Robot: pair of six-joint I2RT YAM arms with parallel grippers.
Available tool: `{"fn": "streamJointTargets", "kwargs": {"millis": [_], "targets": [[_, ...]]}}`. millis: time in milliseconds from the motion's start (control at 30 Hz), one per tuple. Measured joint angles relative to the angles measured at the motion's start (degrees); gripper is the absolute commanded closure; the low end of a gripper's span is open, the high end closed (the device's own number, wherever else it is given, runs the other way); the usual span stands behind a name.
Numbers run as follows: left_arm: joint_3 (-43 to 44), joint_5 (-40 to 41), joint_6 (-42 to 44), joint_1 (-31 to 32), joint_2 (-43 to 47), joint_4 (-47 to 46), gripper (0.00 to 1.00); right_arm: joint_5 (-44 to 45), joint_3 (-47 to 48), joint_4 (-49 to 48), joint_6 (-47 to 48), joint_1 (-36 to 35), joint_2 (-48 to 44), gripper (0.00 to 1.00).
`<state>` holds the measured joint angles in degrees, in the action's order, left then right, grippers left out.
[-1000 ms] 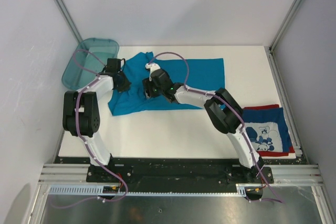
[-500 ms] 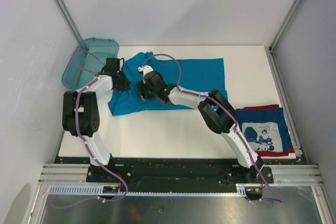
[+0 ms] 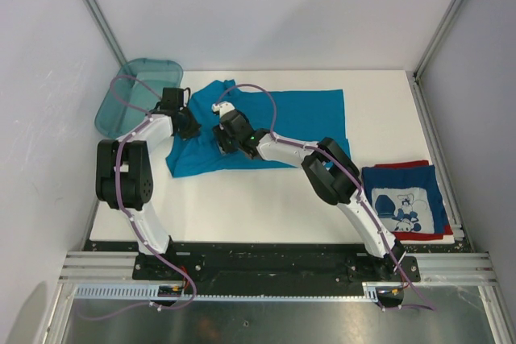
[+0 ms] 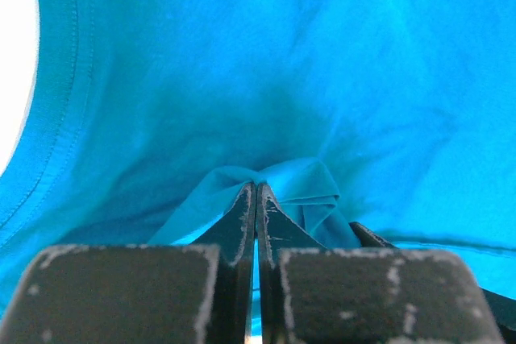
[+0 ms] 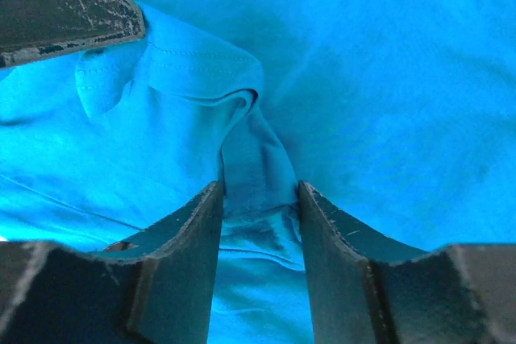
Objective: Fold and stack the t-shirts
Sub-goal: Fold the flattened tshirt in 1/3 of the way
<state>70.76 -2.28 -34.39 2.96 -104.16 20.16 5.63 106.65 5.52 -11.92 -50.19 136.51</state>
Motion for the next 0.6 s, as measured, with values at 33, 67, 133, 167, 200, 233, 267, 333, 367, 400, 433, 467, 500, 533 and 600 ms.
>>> {"fn": "streamJointTargets", "kwargs": {"millis": [33, 67, 133, 167, 200, 233, 267, 333, 367, 400, 433, 467, 500, 533, 600], "targets": [[0.07, -0.07, 0.02, 0.0, -0.02, 0.04, 1.0, 0.17, 0.0, -0.02, -0.02, 0.0, 0.0, 0.59], [0.13, -0.11, 0.07, 0.0, -0.04, 0.04, 1.0, 0.39, 0.0, 0.0, 0.0, 0.0, 0.0, 0.62], [0.39, -0.22, 0.15, 0.0, -0.09, 0.04, 1.0, 0.87, 0.0, -0.02, -0.04, 0.0, 0.0, 0.68], [0.52, -0.37, 0.17, 0.0, -0.11, 0.04, 1.0, 1.14, 0.0, -0.07, -0.04, 0.0, 0.0, 0.73], [0.72, -0.52, 0.22, 0.0, -0.11, 0.04, 1.0, 1.42, 0.0, -0.09, -0.04, 0.0, 0.0, 0.76], [0.87, -0.59, 0.28, 0.0, -0.11, 0.07, 1.0, 1.64, 0.0, -0.11, -0.02, 0.0, 0.0, 0.79], [1.07, -0.76, 0.31, 0.0, -0.11, 0.02, 1.0, 1.92, 0.0, -0.11, -0.04, 0.0, 0.0, 0.82], [1.44, -0.96, 0.33, 0.0, -0.11, 0.04, 1.0, 2.49, 0.0, -0.15, -0.07, 0.0, 0.0, 0.88], [1.81, -1.03, 0.33, 0.0, -0.2, 0.09, 1.0, 2.8, 0.0, -0.17, -0.15, 0.0, 0.0, 0.9], [2.16, -1.05, 0.33, 0.0, -0.28, 0.09, 1.0, 3.06, 0.0, -0.17, -0.24, 0.02, 0.0, 0.91], [2.71, -1.11, 0.33, 0.0, -0.5, 0.07, 1.0, 3.3, -0.02, -0.2, -0.31, 0.02, 0.0, 0.92], [3.26, -1.2, 0.33, 0.0, -0.76, 0.04, 1.0, 3.65, -0.02, -0.22, -0.42, 0.02, 0.0, 0.92], [3.8, -1.31, 0.33, 0.0, -1.03, 0.04, 1.0, 4.04, -0.11, -0.28, -0.48, 0.04, 0.0, 0.93], [4.33, -1.44, 0.33, 0.0, -1.31, 0.02, 1.0, 4.42, -0.26, -0.33, -0.59, 0.07, -0.04, 0.93], [5.2, -1.77, 0.33, 0.0, -1.92, 0.0, 1.0, 4.98, -1.03, -0.68, -1.01, 0.17, -0.31, 0.93]]}}
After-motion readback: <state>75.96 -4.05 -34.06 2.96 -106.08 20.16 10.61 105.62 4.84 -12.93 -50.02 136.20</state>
